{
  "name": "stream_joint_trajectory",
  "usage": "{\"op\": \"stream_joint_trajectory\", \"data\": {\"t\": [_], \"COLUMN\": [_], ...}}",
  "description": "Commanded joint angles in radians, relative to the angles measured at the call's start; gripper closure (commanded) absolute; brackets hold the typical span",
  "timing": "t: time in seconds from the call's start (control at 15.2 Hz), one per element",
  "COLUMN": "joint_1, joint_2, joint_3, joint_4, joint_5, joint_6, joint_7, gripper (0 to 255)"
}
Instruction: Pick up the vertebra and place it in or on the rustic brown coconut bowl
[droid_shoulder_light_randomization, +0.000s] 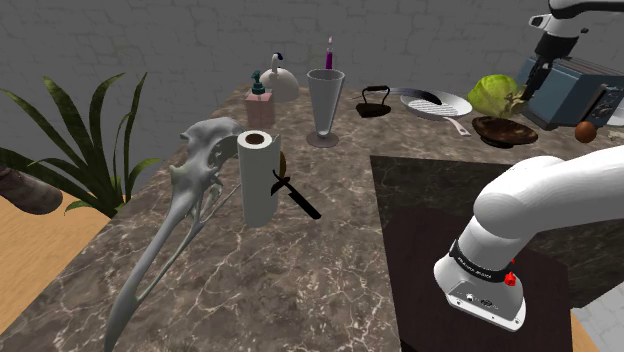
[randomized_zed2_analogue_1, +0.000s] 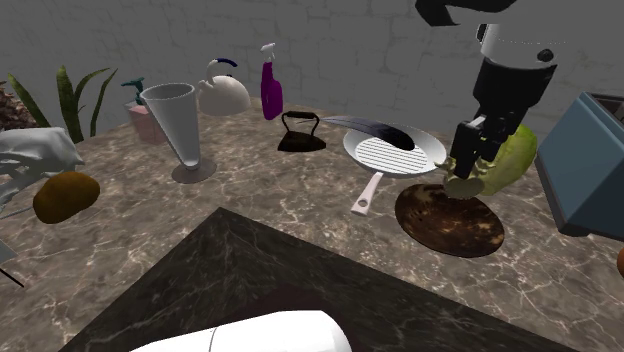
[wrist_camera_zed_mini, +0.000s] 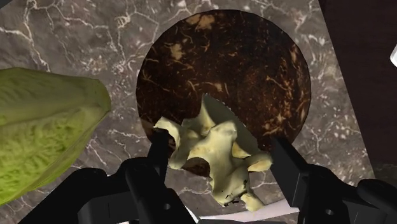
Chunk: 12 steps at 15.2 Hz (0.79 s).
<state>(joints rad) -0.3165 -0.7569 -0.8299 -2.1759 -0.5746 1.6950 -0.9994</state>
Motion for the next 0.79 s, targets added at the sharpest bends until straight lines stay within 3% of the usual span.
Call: {"op": "stream_joint_trajectory", "data": {"t": [0.0, 0.73], "joint_1": [-0.003, -0.011], "joint_2": [-0.004, -0.011], "joint_3": [-0.011, -0.055], "joint_4": [-0.025, -0.118], "joint_5": [-0.009, -0.045], "joint_6": [0.024, 0.114], "joint_7": [0.004, 0.019], "gripper": [255, 255]}}
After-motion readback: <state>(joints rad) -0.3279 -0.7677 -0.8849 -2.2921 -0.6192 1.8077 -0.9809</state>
